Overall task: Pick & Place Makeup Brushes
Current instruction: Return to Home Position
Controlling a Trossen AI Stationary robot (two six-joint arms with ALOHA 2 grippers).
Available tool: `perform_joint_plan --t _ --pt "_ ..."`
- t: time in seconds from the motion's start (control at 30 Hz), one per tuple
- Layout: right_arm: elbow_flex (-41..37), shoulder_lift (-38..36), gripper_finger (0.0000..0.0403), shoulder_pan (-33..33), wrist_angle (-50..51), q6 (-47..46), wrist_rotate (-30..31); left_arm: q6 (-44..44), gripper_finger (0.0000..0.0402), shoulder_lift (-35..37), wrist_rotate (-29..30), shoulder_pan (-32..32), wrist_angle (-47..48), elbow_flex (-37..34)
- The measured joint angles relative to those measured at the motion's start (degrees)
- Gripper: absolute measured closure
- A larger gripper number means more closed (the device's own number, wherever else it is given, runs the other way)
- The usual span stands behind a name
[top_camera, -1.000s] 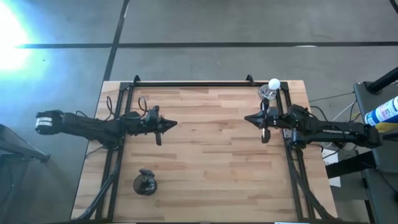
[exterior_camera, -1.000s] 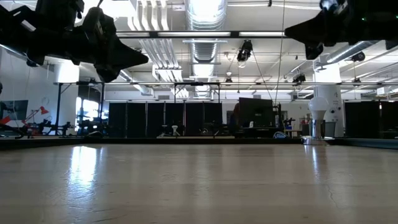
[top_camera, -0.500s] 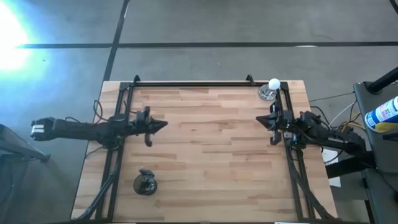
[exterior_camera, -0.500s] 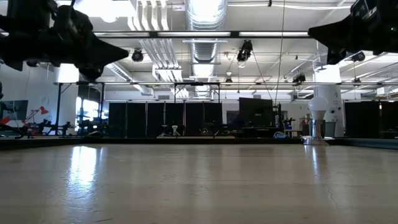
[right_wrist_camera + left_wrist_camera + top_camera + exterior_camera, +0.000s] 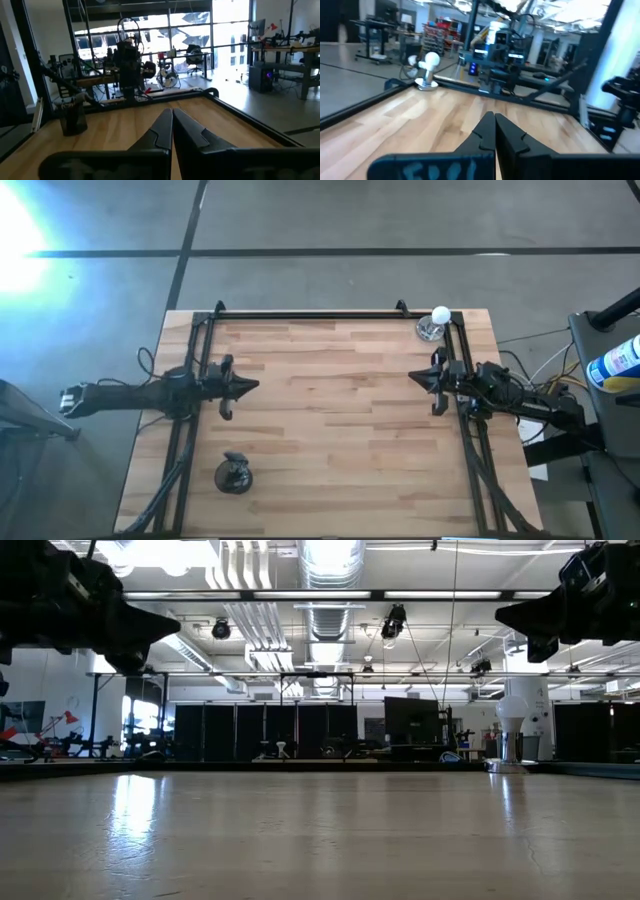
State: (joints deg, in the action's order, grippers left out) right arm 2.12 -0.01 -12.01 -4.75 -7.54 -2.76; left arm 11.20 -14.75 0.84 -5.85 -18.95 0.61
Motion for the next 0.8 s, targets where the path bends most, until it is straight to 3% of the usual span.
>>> perform_joint_plan --t 0.27,0.53,0.8 --pt "-0.1 0.0 0.0394 0.0 0.3 -0.4 -0.2 0.7 0.0402 14.8 -1.1 0.0 14.7 -0.1" --pt "-0.2 0.4 0.0394 0.0 7.5 3.1 0.1 -0.3 0.0402 13.9 -0.8 -0.1 18.1 -0.1" --pt "-0.1 3.9 0.0394 0.0 7.6 9.5 0.4 -2.1 0.0402 13.7 -0.4 -0.1 17.9 -0.1"
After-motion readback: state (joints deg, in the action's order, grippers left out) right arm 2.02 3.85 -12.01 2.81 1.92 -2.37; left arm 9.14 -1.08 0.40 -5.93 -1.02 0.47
